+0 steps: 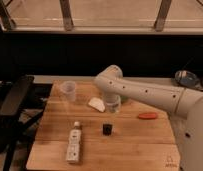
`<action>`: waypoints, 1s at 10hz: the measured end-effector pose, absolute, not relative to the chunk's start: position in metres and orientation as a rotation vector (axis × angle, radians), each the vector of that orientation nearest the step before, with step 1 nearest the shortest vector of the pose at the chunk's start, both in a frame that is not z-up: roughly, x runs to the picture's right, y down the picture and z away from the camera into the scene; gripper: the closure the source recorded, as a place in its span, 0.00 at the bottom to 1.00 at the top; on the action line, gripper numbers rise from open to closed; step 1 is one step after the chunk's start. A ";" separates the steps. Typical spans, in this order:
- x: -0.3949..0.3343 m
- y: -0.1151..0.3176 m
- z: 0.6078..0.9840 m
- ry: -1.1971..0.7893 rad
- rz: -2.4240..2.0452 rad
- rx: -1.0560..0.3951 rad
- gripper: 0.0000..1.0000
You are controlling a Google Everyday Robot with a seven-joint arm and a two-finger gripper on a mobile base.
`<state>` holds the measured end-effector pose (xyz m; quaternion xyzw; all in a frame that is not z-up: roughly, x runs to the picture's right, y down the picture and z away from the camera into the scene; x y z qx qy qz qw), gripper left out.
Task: Knock the eraser over
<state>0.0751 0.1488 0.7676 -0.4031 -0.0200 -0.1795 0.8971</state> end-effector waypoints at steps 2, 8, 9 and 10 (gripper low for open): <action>0.070 0.152 0.767 -0.048 -0.404 -0.843 0.87; 0.058 0.203 0.753 -0.148 -0.469 -0.951 0.94; 0.061 0.203 0.748 -0.147 -0.459 -0.938 0.95; 0.060 0.202 0.749 -0.149 -0.455 -0.935 0.95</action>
